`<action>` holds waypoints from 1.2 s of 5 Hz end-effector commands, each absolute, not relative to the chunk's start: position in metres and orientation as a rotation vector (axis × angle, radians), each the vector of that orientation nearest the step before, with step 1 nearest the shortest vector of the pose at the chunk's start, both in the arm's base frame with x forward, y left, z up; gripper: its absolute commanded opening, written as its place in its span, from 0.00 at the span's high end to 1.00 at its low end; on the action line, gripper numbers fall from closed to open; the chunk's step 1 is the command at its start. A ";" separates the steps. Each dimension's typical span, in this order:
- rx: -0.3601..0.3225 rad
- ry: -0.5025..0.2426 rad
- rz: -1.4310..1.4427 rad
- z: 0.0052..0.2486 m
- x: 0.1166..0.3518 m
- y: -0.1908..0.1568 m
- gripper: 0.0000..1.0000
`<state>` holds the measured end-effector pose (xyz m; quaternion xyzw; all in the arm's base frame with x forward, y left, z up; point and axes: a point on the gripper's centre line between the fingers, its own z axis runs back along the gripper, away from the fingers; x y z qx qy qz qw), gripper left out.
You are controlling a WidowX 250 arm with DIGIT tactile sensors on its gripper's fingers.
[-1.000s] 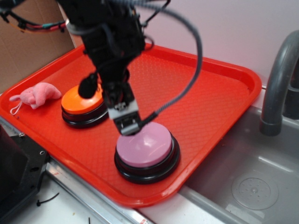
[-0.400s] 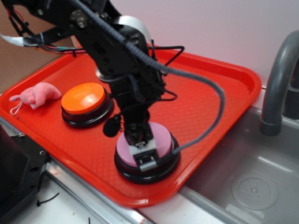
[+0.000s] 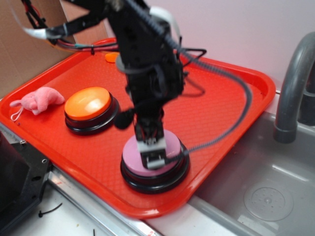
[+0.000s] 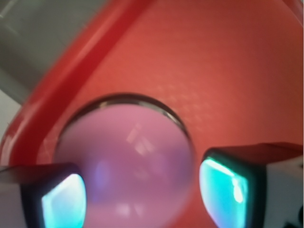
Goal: Push the pink button.
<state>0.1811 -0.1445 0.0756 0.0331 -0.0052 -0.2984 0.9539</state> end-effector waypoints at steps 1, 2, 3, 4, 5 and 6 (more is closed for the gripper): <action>0.041 -0.057 -0.554 0.149 0.196 -0.143 0.00; 0.030 -0.056 -0.531 0.157 0.194 -0.138 0.00; 0.023 -0.056 -0.515 0.168 0.190 -0.134 0.00; 0.049 -0.054 -0.498 0.176 0.186 -0.135 0.00; 0.054 -0.085 -0.466 0.187 0.181 -0.134 0.00; 0.052 -0.104 -0.442 0.199 0.177 -0.127 0.00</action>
